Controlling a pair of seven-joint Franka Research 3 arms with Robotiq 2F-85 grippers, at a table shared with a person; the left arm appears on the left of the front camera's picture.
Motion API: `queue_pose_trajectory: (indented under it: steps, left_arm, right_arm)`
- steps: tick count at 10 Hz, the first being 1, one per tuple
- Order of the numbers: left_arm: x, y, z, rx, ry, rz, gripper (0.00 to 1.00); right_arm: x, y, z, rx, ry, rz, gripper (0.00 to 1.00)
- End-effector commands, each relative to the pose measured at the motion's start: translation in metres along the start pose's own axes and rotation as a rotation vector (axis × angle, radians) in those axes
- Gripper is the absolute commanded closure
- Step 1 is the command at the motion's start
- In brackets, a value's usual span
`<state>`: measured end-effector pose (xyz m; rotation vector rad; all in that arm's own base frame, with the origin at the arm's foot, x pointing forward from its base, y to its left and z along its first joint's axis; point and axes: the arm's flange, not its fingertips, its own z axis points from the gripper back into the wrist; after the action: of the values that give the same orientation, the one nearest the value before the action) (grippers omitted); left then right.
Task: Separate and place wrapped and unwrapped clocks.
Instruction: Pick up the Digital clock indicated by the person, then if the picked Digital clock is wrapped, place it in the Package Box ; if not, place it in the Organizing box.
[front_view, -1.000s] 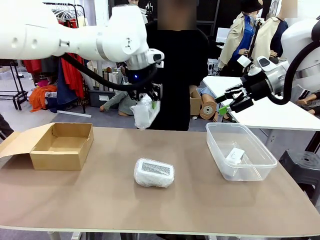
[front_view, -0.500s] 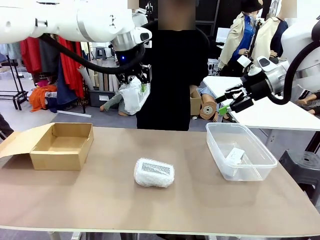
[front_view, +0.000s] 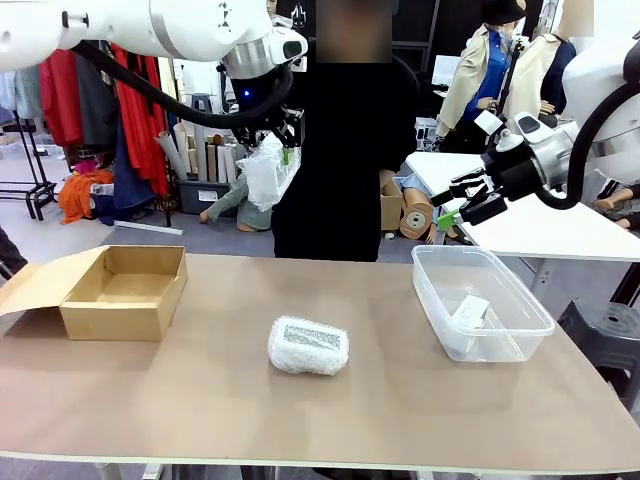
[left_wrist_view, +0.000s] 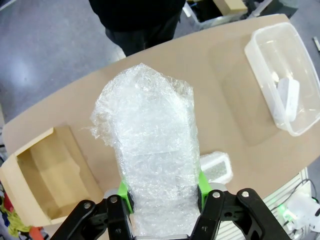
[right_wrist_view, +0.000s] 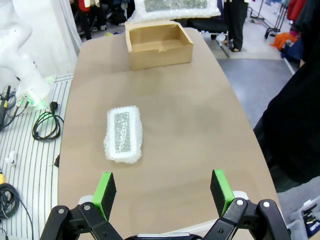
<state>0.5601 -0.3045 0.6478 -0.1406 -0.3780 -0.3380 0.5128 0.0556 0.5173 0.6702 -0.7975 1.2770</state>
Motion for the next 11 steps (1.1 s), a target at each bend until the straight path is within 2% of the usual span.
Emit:
queue_pose_trajectory:
  steps: [1,11]
  left_arm:
    - [-0.0006,0.0016,-0.0009,-0.01,0.0,0.007,1.0]
    - [-0.0006,0.0016,-0.0009,-0.01,0.0,0.007,1.0]
  right_arm:
    - [0.0024,-0.0002,-0.0024,-0.017,-0.003,-0.005,0.0]
    - [0.0024,-0.0002,-0.0024,-0.017,-0.003,-0.005,0.0]
